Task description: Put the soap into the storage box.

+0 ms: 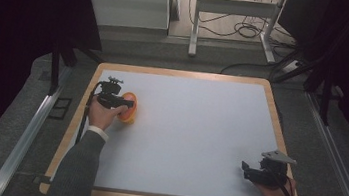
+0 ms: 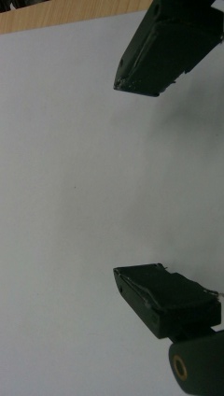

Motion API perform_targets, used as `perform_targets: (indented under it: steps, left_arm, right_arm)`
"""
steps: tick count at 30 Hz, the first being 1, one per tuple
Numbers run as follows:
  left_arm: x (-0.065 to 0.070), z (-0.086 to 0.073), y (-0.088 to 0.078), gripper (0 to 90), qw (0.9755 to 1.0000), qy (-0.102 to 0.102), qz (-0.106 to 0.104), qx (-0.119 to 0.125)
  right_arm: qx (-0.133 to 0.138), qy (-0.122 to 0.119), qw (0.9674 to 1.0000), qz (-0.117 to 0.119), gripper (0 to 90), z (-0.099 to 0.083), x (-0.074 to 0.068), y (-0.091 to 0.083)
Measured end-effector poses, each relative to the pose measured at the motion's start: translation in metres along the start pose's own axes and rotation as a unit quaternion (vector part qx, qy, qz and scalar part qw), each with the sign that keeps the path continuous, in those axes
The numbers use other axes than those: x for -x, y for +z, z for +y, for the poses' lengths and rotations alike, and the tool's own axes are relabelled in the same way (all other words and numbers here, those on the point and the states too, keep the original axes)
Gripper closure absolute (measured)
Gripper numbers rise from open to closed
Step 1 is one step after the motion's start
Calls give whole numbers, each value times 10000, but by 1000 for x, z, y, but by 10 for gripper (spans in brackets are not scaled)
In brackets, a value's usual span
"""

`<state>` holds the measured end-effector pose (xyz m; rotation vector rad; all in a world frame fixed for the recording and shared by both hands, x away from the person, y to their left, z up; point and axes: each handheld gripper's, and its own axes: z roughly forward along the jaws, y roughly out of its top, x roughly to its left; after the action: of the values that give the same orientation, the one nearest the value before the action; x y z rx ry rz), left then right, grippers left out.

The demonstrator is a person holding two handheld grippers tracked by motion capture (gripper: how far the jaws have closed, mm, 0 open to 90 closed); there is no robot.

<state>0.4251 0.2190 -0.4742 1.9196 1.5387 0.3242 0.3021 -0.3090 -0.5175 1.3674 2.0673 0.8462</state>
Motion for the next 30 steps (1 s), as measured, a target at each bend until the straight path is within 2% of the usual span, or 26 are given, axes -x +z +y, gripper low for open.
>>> perform_targets:
  steps: [3,6,12,15,18,21,30]
  left_arm:
    - [3,0,-4,359,10000,36,13,88]
    - [4,0,-7,311,9999,90,-3,141]
    - [17,-3,-19,261,9982,297,-284,426]
    - [23,-4,-25,254,9976,417,-319,455]
    - [33,-7,-34,253,9959,596,-476,495]
    - [37,-10,-37,254,9948,637,-607,513]
    - [58,-32,-43,258,9897,986,-847,601]
  right_arm:
    - [-6,0,10000,-3,87,0,0,0]
    - [-22,5,10000,-9,87,0,0,1]
    - [-27,9,10000,-14,87,-1,0,1]
    - [-26,14,10000,-8,87,-1,0,1]
    - [-31,0,10000,-5,87,-1,0,1]
    - [-28,-12,10000,-9,87,-1,0,1]
    - [-34,-16,10000,-25,87,-1,-1,0]
